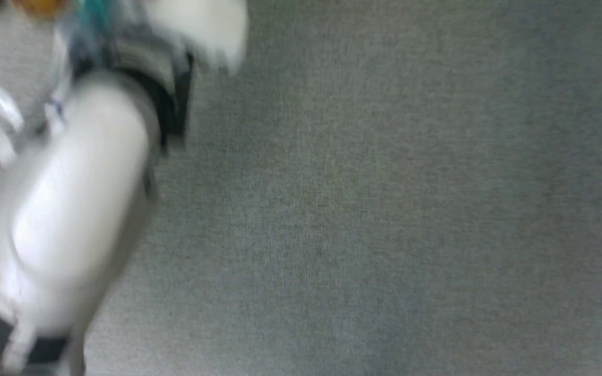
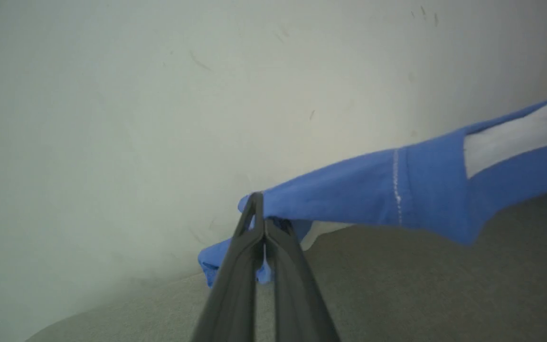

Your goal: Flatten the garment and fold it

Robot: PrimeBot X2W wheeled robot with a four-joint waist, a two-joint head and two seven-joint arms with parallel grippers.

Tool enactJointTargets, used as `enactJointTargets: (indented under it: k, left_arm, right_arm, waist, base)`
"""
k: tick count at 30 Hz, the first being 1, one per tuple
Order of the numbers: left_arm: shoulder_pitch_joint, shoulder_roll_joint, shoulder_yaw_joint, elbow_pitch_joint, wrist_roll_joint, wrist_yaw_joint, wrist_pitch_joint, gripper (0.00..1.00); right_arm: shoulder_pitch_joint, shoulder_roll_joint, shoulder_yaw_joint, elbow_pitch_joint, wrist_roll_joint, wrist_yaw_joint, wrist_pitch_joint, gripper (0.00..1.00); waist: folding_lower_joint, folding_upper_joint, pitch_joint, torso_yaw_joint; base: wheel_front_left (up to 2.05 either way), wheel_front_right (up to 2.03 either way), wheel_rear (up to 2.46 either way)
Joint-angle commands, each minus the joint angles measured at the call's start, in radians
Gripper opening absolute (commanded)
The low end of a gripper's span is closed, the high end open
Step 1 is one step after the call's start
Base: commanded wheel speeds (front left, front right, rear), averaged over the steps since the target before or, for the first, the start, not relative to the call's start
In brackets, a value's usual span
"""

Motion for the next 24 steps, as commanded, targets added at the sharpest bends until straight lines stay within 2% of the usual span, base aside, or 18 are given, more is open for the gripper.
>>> enactJointTargets:
  k: [1,8,12,15,19,24]
  left_arm:
    - [0.061,0.014,-0.009,-0.043,0.004,0.019,0.016,0.0]
    - [0.449,0.094,-0.066,-0.281,0.04,0.132,0.111,0.0]
    - [0.645,0.102,-0.101,-0.324,0.039,0.201,0.114,0.0]
    - [0.759,0.102,-0.128,-0.313,0.019,0.23,0.102,0.0]
    - [0.876,0.105,-0.151,-0.281,-0.027,0.242,0.084,0.0]
    - [0.983,0.114,-0.17,-0.241,-0.114,0.217,0.081,0.0]
  right_arm:
    - [0.049,-0.005,-0.023,-0.019,0.01,-0.001,-0.004,0.0]
    - [0.407,0.05,-0.132,-0.142,0.009,-0.001,-0.011,0.0]
    - [0.589,0.119,-0.179,-0.178,-0.008,-0.001,-0.019,0.0]
    - [0.704,0.174,-0.212,-0.188,-0.022,-0.001,-0.021,0.0]
    - [0.846,0.238,-0.247,-0.186,-0.05,-0.001,-0.008,0.0]
    - [1.016,0.294,-0.262,-0.191,-0.087,-0.001,0.036,0.0]
  waist:
    - [0.0002,-0.0001,-0.099,-0.012]
    - [0.0002,-0.0001,-0.207,-0.019]
    - [0.0002,-0.0001,-0.265,-0.023]
    - [0.0002,-0.0001,-0.311,-0.021]
    - [0.0002,-0.0001,-0.378,-0.018]
    - [0.0002,-0.0001,-0.461,-0.012]
  base:
    - [0.0,0.0,0.0]
    - [0.0,0.0,0.0]
    - [0.0,0.0,0.0]
    - [0.0,0.0,0.0]
    - [0.0,0.0,0.0]
    - [0.0,0.0,0.0]
